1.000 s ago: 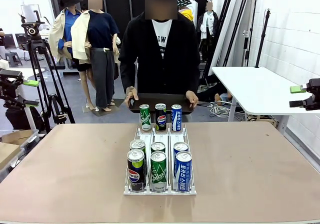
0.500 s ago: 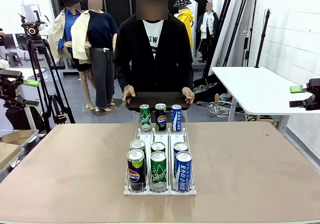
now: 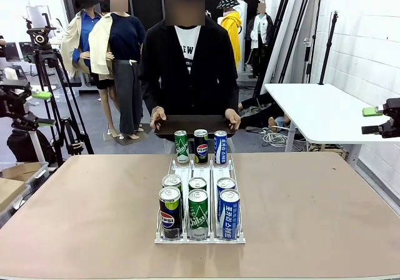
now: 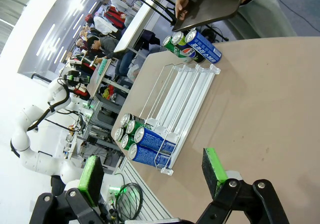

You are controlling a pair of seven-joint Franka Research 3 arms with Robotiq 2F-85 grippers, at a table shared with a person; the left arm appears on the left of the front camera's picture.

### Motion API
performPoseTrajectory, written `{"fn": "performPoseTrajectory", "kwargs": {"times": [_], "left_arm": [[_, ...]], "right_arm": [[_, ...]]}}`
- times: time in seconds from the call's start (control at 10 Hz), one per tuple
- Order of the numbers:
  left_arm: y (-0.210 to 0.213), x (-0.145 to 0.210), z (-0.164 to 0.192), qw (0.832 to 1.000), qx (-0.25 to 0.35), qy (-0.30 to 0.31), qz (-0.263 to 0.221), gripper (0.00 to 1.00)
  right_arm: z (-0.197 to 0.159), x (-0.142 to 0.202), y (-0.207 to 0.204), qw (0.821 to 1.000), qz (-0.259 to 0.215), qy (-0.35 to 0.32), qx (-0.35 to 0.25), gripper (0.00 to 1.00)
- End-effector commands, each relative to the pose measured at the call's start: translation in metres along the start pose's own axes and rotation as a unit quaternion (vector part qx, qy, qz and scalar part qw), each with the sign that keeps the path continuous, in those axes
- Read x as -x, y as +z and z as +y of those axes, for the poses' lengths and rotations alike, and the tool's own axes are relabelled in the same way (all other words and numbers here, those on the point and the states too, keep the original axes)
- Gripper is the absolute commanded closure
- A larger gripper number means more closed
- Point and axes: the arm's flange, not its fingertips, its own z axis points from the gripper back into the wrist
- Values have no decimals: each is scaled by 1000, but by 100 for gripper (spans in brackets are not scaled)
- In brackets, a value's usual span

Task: Retrieve and hand over the desired beverage to the person.
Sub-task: Pick up a can of the same type that the person held from the Automatic Can Dispenser.

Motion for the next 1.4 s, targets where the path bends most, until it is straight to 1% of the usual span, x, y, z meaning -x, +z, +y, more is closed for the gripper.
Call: {"fn": "performPoseTrajectory", "kwargs": {"times": [0.0,0.2,0.4,0.6,0.8,1.1,1.3], "left_arm": [[-4,-2,-28,1000,7,9,-1,0],[-19,11,-59,1000,-5,-10,15,0],[-39,25,-90,1000,-18,-16,13,0],[-64,37,-119,998,-48,-27,26,0],[-96,44,-143,994,-87,-48,53,0],[-140,50,-174,984,-125,-80,99,0],[-170,58,-190,974,-157,-99,127,0]], "right_arm": [[0,2,-1,1000,-2,-1,-6,0],[0,2,-1,1000,-2,-1,-6,0],[0,2,-1,1000,-2,-1,-6,0],[0,2,-1,1000,-2,-1,-6,0],[0,2,-1,1000,-2,-1,-6,0],[0,2,-1,1000,-2,-1,-6,0],[0,2,-1,1000,-2,-1,-6,0]]}}
